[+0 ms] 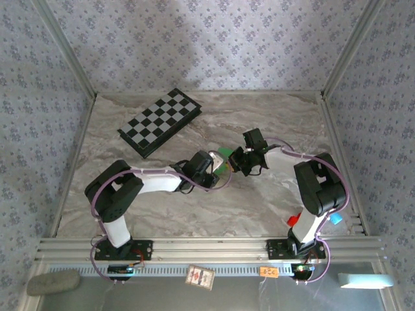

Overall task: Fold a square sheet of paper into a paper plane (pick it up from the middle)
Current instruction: Fold the wing for the fifth time at the center of the table.

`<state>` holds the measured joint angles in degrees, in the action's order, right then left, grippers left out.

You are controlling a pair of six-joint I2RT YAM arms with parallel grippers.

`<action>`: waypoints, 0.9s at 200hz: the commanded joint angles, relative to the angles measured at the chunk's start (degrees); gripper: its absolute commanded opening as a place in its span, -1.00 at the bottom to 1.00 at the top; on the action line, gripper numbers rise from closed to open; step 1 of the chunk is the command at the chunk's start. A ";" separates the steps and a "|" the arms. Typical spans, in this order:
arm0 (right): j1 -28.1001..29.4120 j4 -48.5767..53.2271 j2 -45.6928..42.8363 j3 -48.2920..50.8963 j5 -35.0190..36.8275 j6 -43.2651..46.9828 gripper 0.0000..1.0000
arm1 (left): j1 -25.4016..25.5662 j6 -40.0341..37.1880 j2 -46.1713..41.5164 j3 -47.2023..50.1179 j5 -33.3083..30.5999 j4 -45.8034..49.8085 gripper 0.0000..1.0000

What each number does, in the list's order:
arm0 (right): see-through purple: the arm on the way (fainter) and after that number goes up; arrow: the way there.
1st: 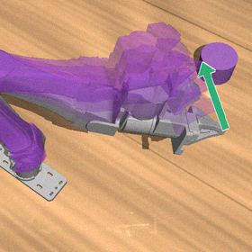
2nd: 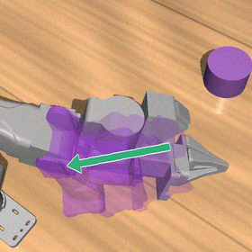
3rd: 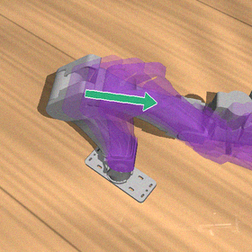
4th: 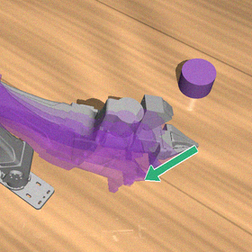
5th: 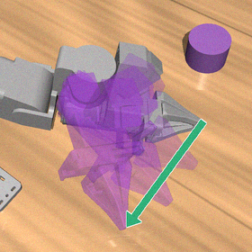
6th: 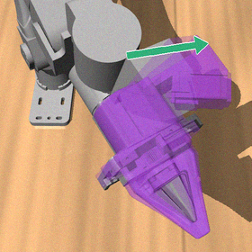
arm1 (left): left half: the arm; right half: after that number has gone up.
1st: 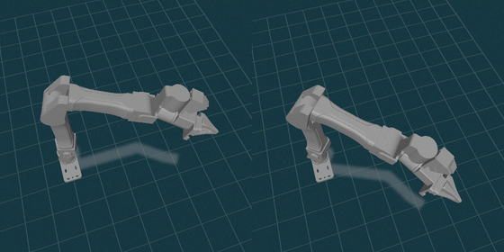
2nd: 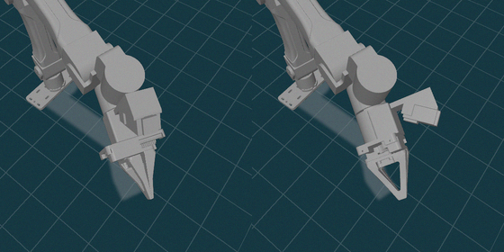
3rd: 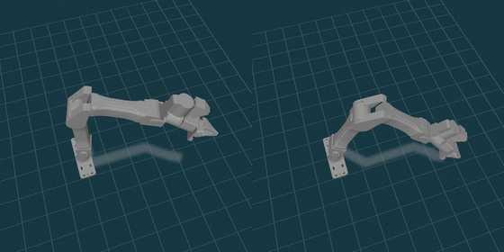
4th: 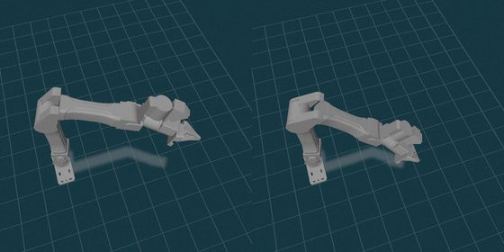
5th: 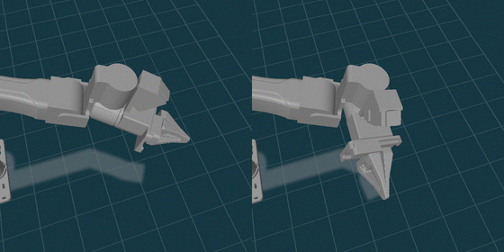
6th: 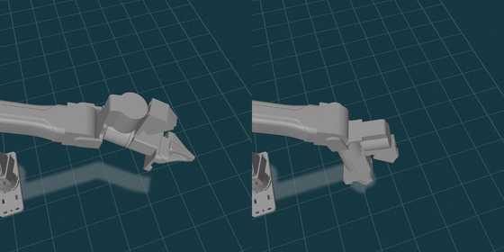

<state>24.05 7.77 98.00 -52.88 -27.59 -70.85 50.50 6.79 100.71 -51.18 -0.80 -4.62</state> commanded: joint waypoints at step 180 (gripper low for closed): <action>-0.87 5.71 -2.82 -2.52 2.29 4.54 0.07 | -0.23 5.64 1.01 -0.37 2.65 0.84 -0.87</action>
<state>24.01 9.47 97.62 -53.23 -27.24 -69.12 50.72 10.85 101.80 -51.51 -0.54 -3.25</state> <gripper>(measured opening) 0.471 0.078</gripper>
